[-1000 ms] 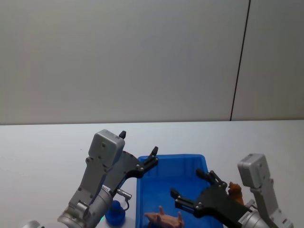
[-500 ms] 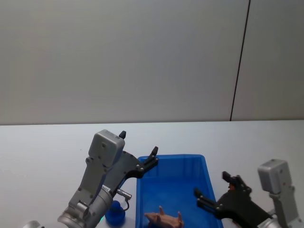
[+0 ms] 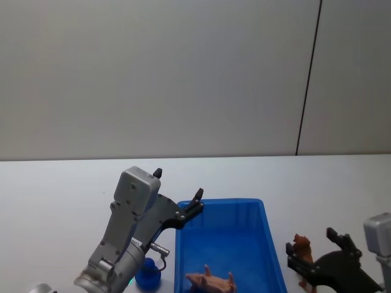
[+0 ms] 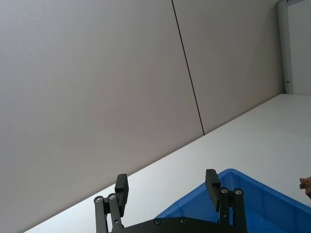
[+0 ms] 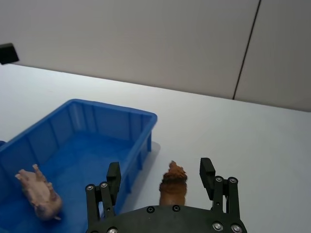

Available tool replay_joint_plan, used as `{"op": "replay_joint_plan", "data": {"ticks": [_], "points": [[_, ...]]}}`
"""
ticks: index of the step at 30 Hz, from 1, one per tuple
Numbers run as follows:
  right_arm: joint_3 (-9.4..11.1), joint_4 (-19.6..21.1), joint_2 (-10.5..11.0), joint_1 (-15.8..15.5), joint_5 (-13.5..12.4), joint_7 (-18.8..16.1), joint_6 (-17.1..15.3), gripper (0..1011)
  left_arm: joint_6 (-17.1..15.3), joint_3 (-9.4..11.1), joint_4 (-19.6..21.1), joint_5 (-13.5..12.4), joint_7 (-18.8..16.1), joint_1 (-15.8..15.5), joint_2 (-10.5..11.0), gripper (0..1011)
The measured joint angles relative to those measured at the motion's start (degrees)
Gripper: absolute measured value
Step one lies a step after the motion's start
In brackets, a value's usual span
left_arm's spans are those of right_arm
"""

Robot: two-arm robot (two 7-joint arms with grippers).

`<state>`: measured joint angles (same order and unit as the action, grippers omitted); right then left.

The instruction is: Pick up the two dolls from the table and place them into the box.

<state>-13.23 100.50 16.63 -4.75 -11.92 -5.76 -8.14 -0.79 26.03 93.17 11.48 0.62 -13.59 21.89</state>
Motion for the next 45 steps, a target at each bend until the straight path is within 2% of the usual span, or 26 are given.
{"op": "replay_joint_plan", "data": {"ticks": [8, 23, 27, 34, 35, 36, 40, 45], "points": [[0.7, -0.4, 0.6, -1.2, -1.1, 1.9, -1.1, 1001, 0.0, 0.0, 0.0, 0.0, 0.0, 0.0, 0.0, 1001], [0.6, -5.2, 0.0, -0.6, -1.2, 0.6, -1.8, 996, 0.0, 0.0, 0.0, 0.0, 0.0, 0.0, 0.0, 1001], [0.4, -6.5, -0.3, -0.1, -0.8, -0.1, -1.7, 927, 0.0, 0.0, 0.0, 0.0, 0.0, 0.0, 0.0, 1001], [-0.1, -8.6, -1.2, 1.0, -0.1, -1.1, -1.3, 728, 0.0, 0.0, 0.0, 0.0, 0.0, 0.0, 0.0, 1001], [-0.1, -8.8, -1.3, 1.1, 0.0, -1.2, -1.3, 728, 0.0, 0.0, 0.0, 0.0, 0.0, 0.0, 0.0, 1001], [-0.2, -9.1, -1.5, 1.3, 0.1, -1.2, -1.3, 662, 0.0, 0.0, 0.0, 0.0, 0.0, 0.0, 0.0, 1001], [-0.4, -9.8, -1.9, 1.6, 0.3, -1.1, -1.3, 501, 0.0, 0.0, 0.0, 0.0, 0.0, 0.0, 0.0, 1001], [-0.4, -9.8, -2.1, 1.8, 0.4, -0.5, -1.4, 403, 0.0, 0.0, 0.0, 0.0, 0.0, 0.0, 0.0, 1001]]}}
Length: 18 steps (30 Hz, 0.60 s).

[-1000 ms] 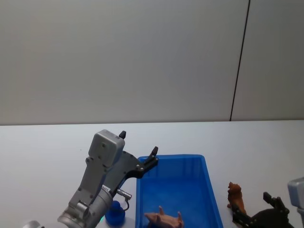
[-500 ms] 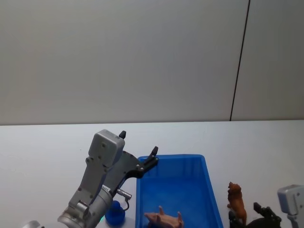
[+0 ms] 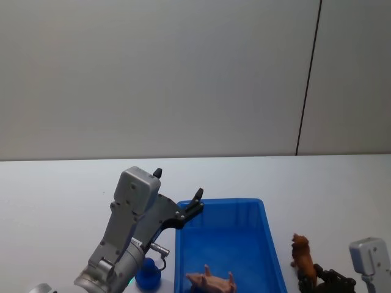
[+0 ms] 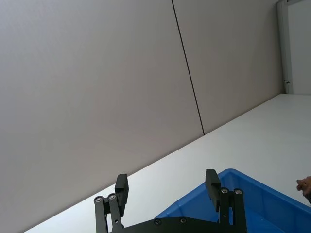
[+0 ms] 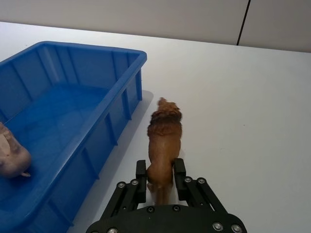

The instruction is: Pick up the two dolls from the table and place them into the box.

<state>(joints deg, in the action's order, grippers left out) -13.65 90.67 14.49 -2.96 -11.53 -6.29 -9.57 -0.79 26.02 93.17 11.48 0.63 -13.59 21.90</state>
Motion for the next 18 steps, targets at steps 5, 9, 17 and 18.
{"op": "replay_joint_plan", "data": {"ticks": [5, 9, 17, 18], "points": [[0.0, 0.6, -0.1, 0.0, 0.0, 0.7, 0.0, 281, 0.0, 0.0, 0.0, 0.0, 0.0, 0.0, 0.0, 1001], [0.2, 1.6, -0.1, 0.0, 0.1, 1.3, 0.3, 281, 0.0, 0.0, 0.0, 0.0, 0.0, 0.0, 0.0, 1001], [0.5, 4.5, 0.0, 0.2, 0.3, 1.0, 2.1, 281, 0.0, 0.0, 0.0, 0.0, 0.0, 0.0, 0.0, 1001], [0.5, 4.9, 0.0, 0.3, 0.4, 0.5, 2.6, 281, 0.0, 0.0, 0.0, 0.0, 0.0, 0.0, 0.0, 1001]]}}
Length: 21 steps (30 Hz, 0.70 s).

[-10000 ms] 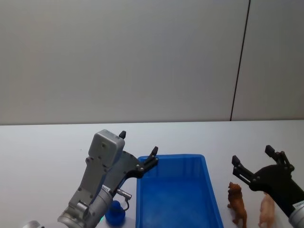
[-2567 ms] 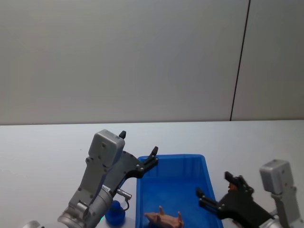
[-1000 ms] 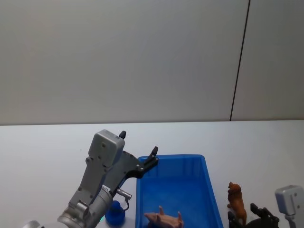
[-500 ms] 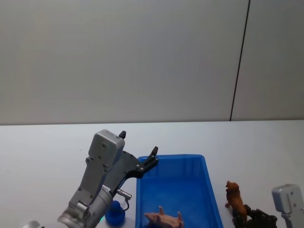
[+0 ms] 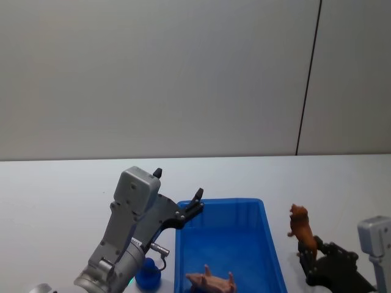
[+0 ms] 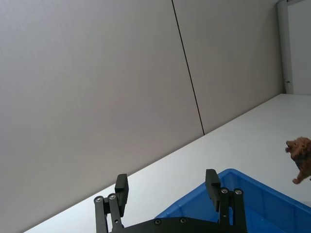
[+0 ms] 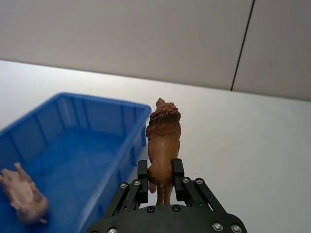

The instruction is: Pick up the two dolls from the table and place them into the box.

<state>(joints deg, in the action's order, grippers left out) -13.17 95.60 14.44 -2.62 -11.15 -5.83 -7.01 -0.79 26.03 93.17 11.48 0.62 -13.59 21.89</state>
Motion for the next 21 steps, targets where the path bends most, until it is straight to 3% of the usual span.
{"op": "replay_joint_plan", "data": {"ticks": [12, 21], "points": [[-0.6, 1.1, -0.9, 2.5, 0.2, -6.1, 1.6, 281, 0.0, 0.0, 0.0, 0.0, 0.0, 0.0, 0.0, 1001], [-1.8, -1.3, -2.9, 6.0, 0.6, -12.5, 1.8, 297, 0.0, 0.0, 0.0, 0.0, 0.0, 0.0, 0.0, 1001]]}}
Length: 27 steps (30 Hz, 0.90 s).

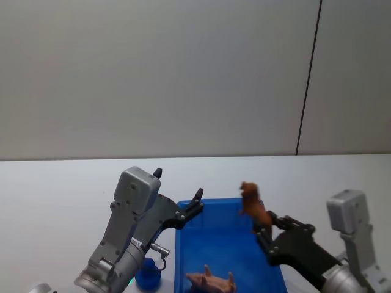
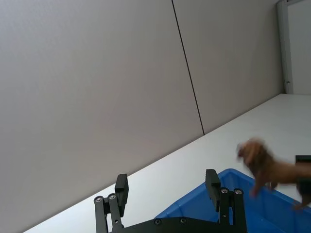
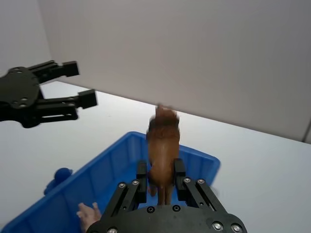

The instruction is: Pick up the two dolls from the table and place them into the box.

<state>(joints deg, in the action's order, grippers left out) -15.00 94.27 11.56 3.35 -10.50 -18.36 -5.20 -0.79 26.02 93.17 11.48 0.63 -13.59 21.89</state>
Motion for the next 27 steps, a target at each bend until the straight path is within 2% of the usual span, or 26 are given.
{"op": "replay_joint_plan", "data": {"ticks": [3, 6, 13, 18, 21, 27], "points": [[-0.5, -1.6, -0.8, 1.4, 0.2, -2.0, -0.2, 357, 0.0, 0.0, 0.0, 0.0, 0.0, 0.0, 0.0, 1001], [-0.9, -3.0, -1.5, 2.7, 0.4, -3.7, -0.6, 474, 0.0, 0.0, 0.0, 0.0, 0.0, 0.0, 0.0, 1001], [-1.3, -5.3, -2.5, 4.4, 0.8, -4.7, -1.3, 690, 0.0, 0.0, 0.0, 0.0, 0.0, 0.0, 0.0, 1001], [-1.3, -6.1, -2.6, 4.8, 1.1, -3.5, -1.6, 822, 0.0, 0.0, 0.0, 0.0, 0.0, 0.0, 0.0, 1001], [-1.2, -6.2, -2.6, 4.7, 1.2, -1.9, -1.9, 941, 0.0, 0.0, 0.0, 0.0, 0.0, 0.0, 0.0, 1001], [-0.8, -5.8, -2.1, 4.1, 1.4, 1.1, -2.3, 1001, 0.0, 0.0, 0.0, 0.0, 0.0, 0.0, 0.0, 1001]]}}
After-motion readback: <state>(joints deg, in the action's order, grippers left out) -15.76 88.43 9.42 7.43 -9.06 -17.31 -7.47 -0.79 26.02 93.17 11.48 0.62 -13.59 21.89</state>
